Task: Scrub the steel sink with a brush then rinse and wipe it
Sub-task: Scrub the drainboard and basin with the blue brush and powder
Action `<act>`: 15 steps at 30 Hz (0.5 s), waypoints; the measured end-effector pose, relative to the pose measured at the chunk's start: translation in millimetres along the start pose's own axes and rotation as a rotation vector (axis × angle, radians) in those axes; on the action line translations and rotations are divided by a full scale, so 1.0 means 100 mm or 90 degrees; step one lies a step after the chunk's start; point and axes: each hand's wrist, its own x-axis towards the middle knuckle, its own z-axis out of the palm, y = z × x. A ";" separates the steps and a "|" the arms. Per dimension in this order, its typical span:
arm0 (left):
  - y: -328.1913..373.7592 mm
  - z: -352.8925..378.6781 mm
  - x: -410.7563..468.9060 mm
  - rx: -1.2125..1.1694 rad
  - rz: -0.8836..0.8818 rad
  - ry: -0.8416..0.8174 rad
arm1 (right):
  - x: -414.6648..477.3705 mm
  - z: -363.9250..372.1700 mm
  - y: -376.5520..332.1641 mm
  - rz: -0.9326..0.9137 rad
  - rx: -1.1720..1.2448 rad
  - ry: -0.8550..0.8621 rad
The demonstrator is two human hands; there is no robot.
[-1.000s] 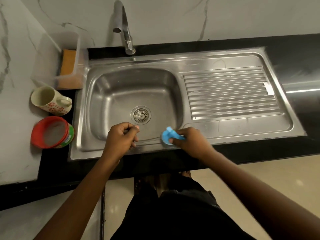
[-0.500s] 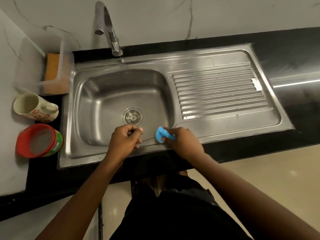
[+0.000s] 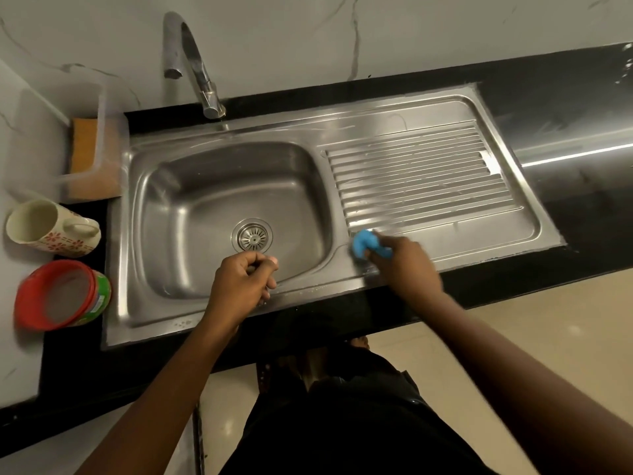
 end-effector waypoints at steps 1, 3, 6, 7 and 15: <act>0.01 0.02 0.01 0.001 0.002 -0.003 | -0.07 0.18 -0.17 -0.023 0.013 -0.028; 0.05 0.06 0.03 0.004 0.006 -0.005 | -0.23 0.51 -0.48 -0.082 -0.022 -0.067; 0.10 0.09 0.06 0.022 0.020 -0.010 | -0.36 0.60 -0.52 -0.127 -0.053 -0.094; 0.11 0.09 0.07 0.017 0.025 -0.008 | -0.34 0.49 -0.41 -0.115 -0.048 -0.092; 0.05 0.10 0.09 0.010 0.009 -0.015 | -0.04 -0.65 0.61 0.054 -0.083 0.059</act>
